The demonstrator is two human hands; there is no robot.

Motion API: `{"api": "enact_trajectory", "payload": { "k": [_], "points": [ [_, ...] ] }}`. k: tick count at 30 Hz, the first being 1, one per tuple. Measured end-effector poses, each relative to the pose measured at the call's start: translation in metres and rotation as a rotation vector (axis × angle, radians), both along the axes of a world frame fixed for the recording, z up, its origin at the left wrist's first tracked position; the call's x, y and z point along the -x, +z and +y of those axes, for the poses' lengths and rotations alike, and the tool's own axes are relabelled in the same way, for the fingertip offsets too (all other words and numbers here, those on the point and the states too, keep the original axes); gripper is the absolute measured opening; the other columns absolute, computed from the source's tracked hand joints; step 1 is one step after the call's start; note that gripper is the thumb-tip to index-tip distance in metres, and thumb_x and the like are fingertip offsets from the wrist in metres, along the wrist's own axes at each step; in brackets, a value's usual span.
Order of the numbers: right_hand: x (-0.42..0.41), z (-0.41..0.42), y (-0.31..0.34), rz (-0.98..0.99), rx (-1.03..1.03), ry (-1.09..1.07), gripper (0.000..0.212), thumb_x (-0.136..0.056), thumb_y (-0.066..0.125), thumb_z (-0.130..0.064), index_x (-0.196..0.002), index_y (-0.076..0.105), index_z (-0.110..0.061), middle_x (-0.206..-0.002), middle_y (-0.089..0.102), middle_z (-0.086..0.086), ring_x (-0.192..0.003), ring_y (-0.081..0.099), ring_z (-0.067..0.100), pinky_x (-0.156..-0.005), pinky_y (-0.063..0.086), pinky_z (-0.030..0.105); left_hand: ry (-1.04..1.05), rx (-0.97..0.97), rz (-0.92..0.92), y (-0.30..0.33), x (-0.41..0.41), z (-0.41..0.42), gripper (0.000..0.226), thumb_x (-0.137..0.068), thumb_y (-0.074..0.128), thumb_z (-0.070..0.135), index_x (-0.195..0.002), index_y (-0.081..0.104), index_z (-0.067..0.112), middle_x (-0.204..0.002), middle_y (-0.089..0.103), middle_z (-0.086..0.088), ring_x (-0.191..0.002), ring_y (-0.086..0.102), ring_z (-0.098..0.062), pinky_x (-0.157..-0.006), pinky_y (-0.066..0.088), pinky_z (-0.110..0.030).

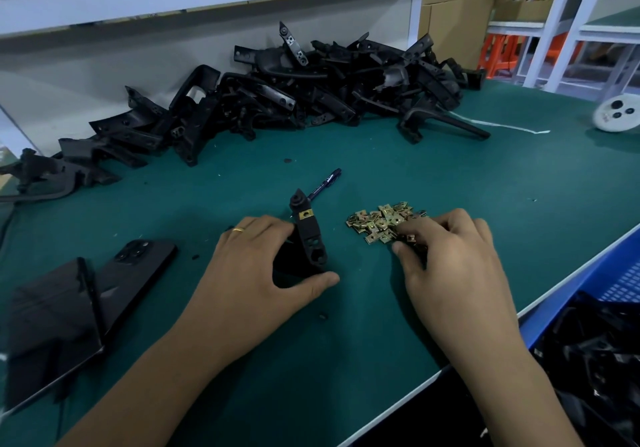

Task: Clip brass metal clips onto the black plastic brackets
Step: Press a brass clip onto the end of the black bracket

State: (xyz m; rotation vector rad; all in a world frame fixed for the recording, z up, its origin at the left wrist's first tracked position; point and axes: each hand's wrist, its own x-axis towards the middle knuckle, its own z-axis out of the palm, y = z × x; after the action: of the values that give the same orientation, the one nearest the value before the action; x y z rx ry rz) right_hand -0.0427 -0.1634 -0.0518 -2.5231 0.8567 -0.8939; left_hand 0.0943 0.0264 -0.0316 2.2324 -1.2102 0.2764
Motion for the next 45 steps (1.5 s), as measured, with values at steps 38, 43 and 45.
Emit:
{"api": "enact_trajectory", "payload": {
  "k": [38,43,45],
  "points": [
    [0.002,0.015,0.015,-0.365,-0.650,0.676,0.015,-0.102,0.061,-0.013,-0.101,0.070,-0.025,-0.082,0.072,0.000,-0.074,0.061,0.009,-0.069,0.049,0.020,-0.027,0.012,-0.080,0.002,0.001,-0.002,0.063,-0.075,0.070,0.073,-0.117,0.066,0.026,-0.115,0.057,0.018,-0.113,0.050,-0.010,-0.107,0.042,-0.039],
    [0.003,0.011,0.015,-0.412,-0.751,0.741,0.007,-0.099,0.062,-0.007,-0.097,0.067,-0.012,-0.081,0.072,0.005,-0.071,0.059,0.011,-0.067,0.051,0.024,-0.036,-0.006,-0.105,0.003,0.003,-0.002,0.066,-0.075,0.071,0.072,-0.117,0.067,0.022,-0.118,0.059,0.016,-0.116,0.052,-0.012,-0.112,0.038,-0.040],
    [0.003,0.011,0.015,-0.385,-0.759,0.755,0.009,-0.099,0.062,-0.005,-0.099,0.068,-0.012,-0.081,0.071,0.004,-0.073,0.059,0.012,-0.068,0.051,0.023,-0.041,-0.001,-0.120,0.003,0.004,-0.003,0.066,-0.075,0.071,0.072,-0.117,0.067,0.022,-0.119,0.059,0.016,-0.115,0.051,-0.012,-0.111,0.037,-0.038]
  ]
}}
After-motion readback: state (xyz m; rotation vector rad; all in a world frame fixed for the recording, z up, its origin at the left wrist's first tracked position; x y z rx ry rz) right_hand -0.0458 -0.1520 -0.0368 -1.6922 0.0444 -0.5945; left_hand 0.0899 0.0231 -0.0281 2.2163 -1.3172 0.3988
